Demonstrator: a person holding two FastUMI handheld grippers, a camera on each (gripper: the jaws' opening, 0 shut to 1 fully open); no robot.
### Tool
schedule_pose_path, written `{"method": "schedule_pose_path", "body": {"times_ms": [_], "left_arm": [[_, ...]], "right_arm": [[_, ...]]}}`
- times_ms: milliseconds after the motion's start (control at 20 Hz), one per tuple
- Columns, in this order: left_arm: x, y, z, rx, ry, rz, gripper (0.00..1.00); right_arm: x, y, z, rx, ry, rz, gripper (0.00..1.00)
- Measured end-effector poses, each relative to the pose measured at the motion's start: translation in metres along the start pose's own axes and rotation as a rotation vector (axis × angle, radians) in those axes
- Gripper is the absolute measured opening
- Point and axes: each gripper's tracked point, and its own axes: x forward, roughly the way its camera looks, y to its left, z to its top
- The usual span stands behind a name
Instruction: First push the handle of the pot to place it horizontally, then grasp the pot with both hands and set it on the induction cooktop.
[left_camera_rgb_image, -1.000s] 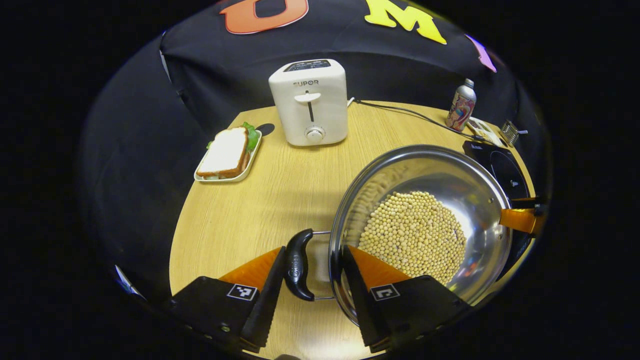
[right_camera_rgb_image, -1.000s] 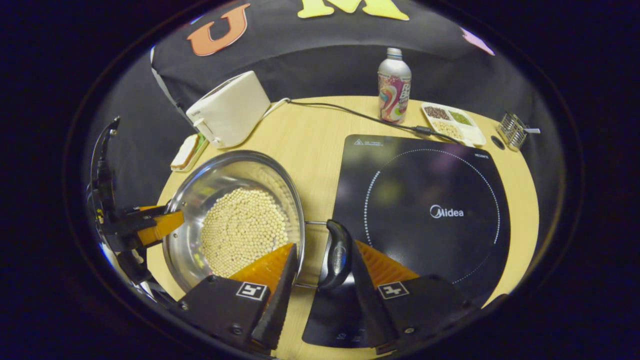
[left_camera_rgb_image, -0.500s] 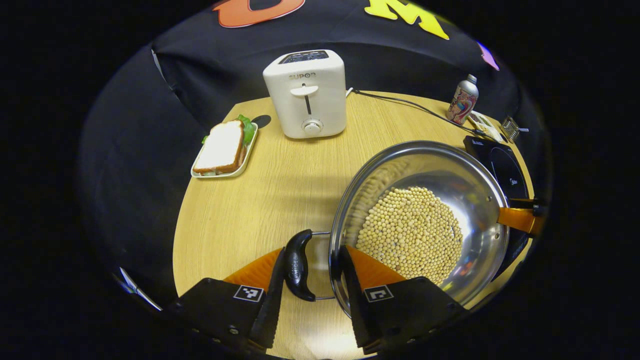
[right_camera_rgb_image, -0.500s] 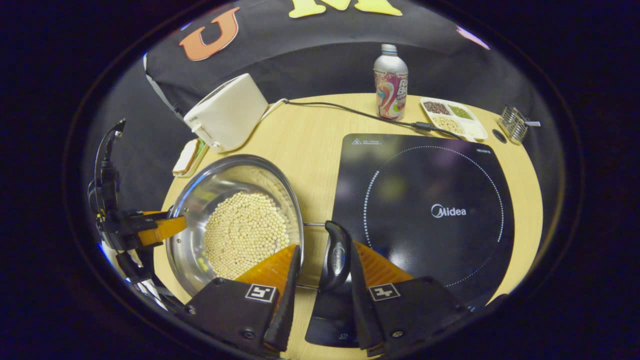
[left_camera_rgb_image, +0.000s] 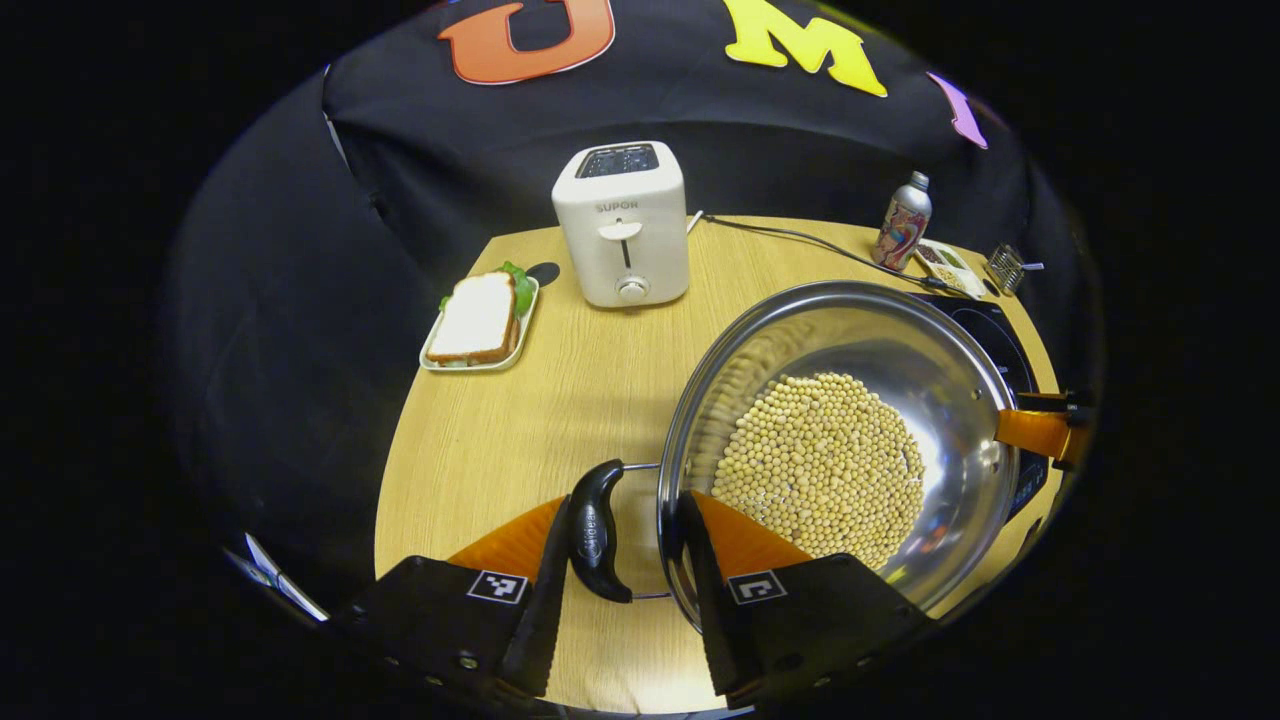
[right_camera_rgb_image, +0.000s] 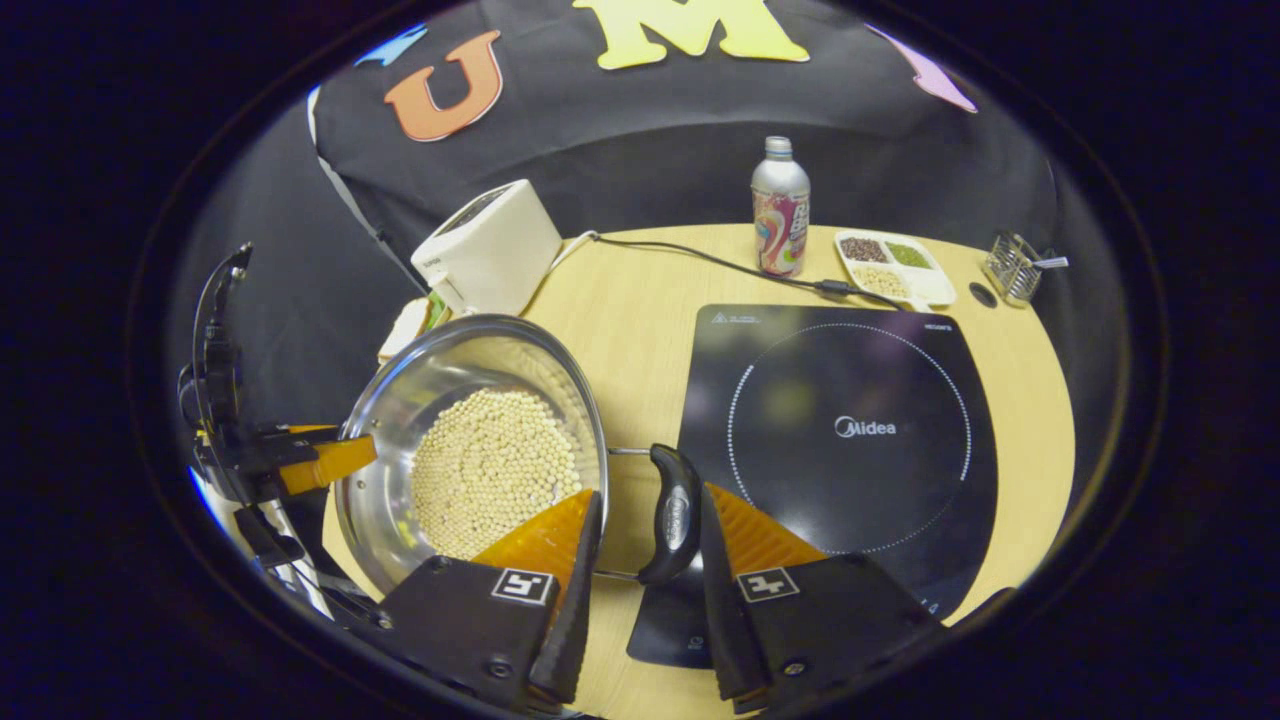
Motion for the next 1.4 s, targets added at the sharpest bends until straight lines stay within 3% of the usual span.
{"method": "schedule_pose_path", "body": {"times_ms": [100,150,200,600,950,1400], "left_arm": [[-0.006,-0.001,0.002,0.000,-0.022,-0.003,0.58],[-0.007,-0.002,0.001,0.001,-0.033,-0.008,0.67],[-0.005,-0.001,-0.001,0.005,-0.049,-0.014,0.58],[0.001,-0.008,0.005,0.075,-0.125,-0.093,0.58],[0.027,-0.025,0.013,0.148,-0.138,-0.190,0.58],[0.031,-0.024,0.009,0.146,-0.068,-0.208,0.58]], "right_arm": [[-0.015,-0.003,0.004,0.003,-0.029,-0.010,0.51],[-0.023,-0.006,0.006,0.005,-0.047,-0.016,0.53],[-0.032,-0.010,0.008,0.008,-0.063,-0.023,0.53],[-0.107,-0.063,0.000,0.067,-0.165,-0.119,0.51],[-0.157,-0.140,-0.022,0.148,-0.199,-0.226,0.50],[-0.152,-0.237,-0.014,0.173,-0.136,-0.246,0.51]]}}
